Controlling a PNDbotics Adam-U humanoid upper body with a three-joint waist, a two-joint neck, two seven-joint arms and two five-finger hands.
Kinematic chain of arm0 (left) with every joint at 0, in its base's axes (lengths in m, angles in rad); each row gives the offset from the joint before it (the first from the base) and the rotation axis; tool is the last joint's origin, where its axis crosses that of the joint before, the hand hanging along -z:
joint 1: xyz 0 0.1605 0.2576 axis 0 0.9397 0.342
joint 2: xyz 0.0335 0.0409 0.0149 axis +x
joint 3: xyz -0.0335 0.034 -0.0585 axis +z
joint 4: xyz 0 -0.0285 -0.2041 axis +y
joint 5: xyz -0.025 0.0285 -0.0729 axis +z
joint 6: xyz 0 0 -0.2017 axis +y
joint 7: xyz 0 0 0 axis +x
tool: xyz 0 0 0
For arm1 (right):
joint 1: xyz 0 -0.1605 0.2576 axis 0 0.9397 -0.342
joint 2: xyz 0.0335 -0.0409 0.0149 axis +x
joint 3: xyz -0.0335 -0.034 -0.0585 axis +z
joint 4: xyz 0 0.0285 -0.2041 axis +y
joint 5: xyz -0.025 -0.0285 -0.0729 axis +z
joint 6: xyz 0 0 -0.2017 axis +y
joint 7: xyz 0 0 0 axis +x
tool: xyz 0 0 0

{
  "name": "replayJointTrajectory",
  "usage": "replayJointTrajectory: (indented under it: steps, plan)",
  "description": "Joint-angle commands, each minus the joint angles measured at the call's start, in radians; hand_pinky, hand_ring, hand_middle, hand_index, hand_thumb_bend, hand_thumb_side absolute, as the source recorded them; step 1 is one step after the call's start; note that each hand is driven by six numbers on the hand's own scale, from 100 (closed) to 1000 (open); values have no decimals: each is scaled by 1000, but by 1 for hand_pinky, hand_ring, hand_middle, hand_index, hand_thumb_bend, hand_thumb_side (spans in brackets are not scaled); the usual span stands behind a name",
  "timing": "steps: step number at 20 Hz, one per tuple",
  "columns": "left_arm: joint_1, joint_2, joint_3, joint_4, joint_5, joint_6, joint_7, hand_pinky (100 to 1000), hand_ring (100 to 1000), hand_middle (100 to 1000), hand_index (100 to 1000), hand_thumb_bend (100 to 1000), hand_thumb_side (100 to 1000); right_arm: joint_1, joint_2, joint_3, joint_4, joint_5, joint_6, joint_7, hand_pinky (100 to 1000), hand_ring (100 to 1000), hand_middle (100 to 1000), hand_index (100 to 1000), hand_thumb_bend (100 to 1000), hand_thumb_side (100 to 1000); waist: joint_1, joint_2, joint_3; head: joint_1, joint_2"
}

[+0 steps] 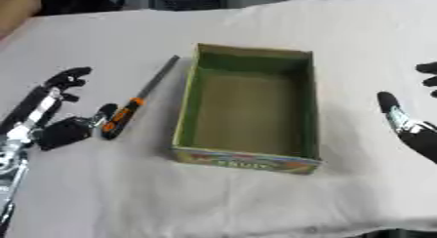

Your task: Pick up objects on the table and place them in the box.

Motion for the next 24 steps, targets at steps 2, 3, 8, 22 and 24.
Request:
replayJointTrajectory:
  steps: [2, 3, 8, 22, 24]
  plan:
    - [-44, 45, -29, 41, -55, 26, -23, 825, 931, 940, 968, 550, 493, 0, -19, 0, -21, -3, -2, 3, 561, 635, 699, 756, 525, 618, 4, -15, -4, 9, 1]
    - [-55, 52, -37, 58, -59, 31, -29, 824, 930, 939, 968, 551, 493, 0, -20, 0, -21, -3, -2, 4, 561, 635, 699, 756, 526, 618, 6, -16, -5, 10, 1]
    - [-94, 74, -65, 139, -51, 48, -35, 827, 927, 936, 963, 562, 491, 1, -24, 1, -21, -3, -2, 6, 561, 635, 699, 756, 525, 618, 11, -17, -9, 14, 1]
    - [-159, 34, -79, 270, -91, 59, -15, 812, 826, 851, 921, 563, 483, 3, -26, 2, -21, -3, -2, 7, 561, 635, 699, 755, 522, 619, 14, -20, -12, 20, 1]
    - [-164, 36, -78, 273, -99, 61, -15, 816, 826, 847, 909, 562, 478, 3, -27, 2, -21, -3, -3, 8, 561, 636, 700, 755, 521, 620, 15, -20, -12, 20, 1]
